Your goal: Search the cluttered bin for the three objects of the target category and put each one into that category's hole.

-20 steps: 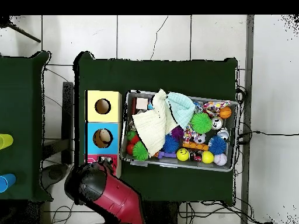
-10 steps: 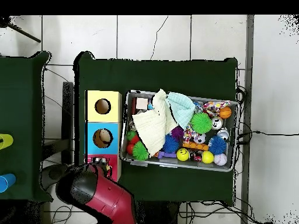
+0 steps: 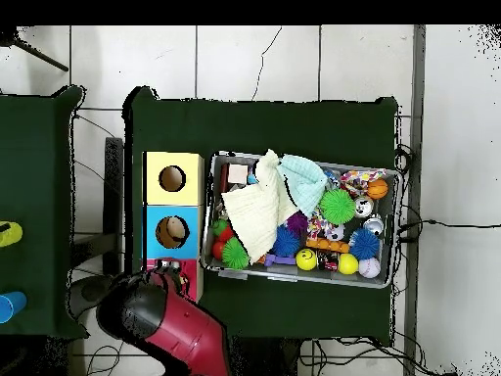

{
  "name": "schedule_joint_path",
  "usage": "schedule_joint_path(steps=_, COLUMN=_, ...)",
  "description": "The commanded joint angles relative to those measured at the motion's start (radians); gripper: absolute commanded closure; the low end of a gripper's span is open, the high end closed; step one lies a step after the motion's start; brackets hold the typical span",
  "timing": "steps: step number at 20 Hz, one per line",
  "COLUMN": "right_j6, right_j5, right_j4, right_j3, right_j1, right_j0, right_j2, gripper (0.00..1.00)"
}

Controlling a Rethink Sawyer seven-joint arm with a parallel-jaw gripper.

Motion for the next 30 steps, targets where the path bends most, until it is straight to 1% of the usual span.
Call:
schedule_joint_path(steps=1, right_j6=0.166, right_j5=-0.180, right_j4=0.133, right_j3=0.084, right_j1=0.031, right_j0=-0.117, right_j2=0.244, gripper=1.00)
schedule_joint_path(steps=4, right_j6=0.118, right_j5=-0.219, right_j4=0.165, right_j3=0.137, right_j1=0.008, right_j0=-0.183, right_j2=0.341, gripper=1.00)
schedule_joint_path(steps=9, right_j6=0.108, right_j5=-0.171, right_j4=0.194, right_j3=0.188, right_j1=-0.036, right_j0=-0.230, right_j2=0.403, gripper=1.00)
schedule_joint_path(steps=11, right_j6=0.091, right_j5=-0.166, right_j4=0.195, right_j3=0.202, right_j1=-0.040, right_j0=-0.255, right_j2=0.428, gripper=1.00)
schedule_joint_path(steps=13, right_j6=0.087, right_j5=-0.147, right_j4=0.181, right_j3=0.206, right_j1=-0.044, right_j0=-0.263, right_j2=0.430, gripper=1.00)
schedule_joint_path(steps=17, right_j6=0.125, right_j5=-0.109, right_j4=0.105, right_j3=0.159, right_j1=-0.023, right_j0=-0.224, right_j2=0.351, gripper=1.00)
schedule_joint_path(steps=18, right_j6=0.119, right_j5=-0.118, right_j4=0.108, right_j3=0.163, right_j1=-0.025, right_j0=-0.230, right_j2=0.359, gripper=1.00)
schedule_joint_path(steps=20, right_j6=0.124, right_j5=-0.091, right_j4=0.088, right_j3=0.153, right_j1=-0.031, right_j0=-0.217, right_j2=0.330, gripper=1.00)
schedule_joint_path(steps=22, right_j6=0.158, right_j5=-0.042, right_j4=0.059, right_j3=0.129, right_j1=-0.038, right_j0=-0.183, right_j2=0.279, gripper=1.00)
schedule_joint_path(steps=23, right_j6=0.196, right_j5=0.018, right_j4=0.014, right_j3=0.094, right_j1=-0.036, right_j0=-0.144, right_j2=0.214, gripper=1.00)
schedule_joint_path(steps=26, right_j6=0.252, right_j5=0.120, right_j4=-0.063, right_j3=0.035, right_j1=-0.046, right_j0=-0.085, right_j2=0.107, gripper=1.00)
schedule_joint_path(steps=27, right_j6=0.252, right_j5=0.126, right_j4=-0.073, right_j3=0.033, right_j1=-0.061, right_j0=-0.077, right_j2=0.093, gripper=1.00)
schedule_joint_path(steps=30, right_j6=0.261, right_j5=0.136, right_j4=-0.078, right_j3=0.034, right_j1=-0.072, right_j0=-0.061, right_j2=0.080, gripper=1.00)
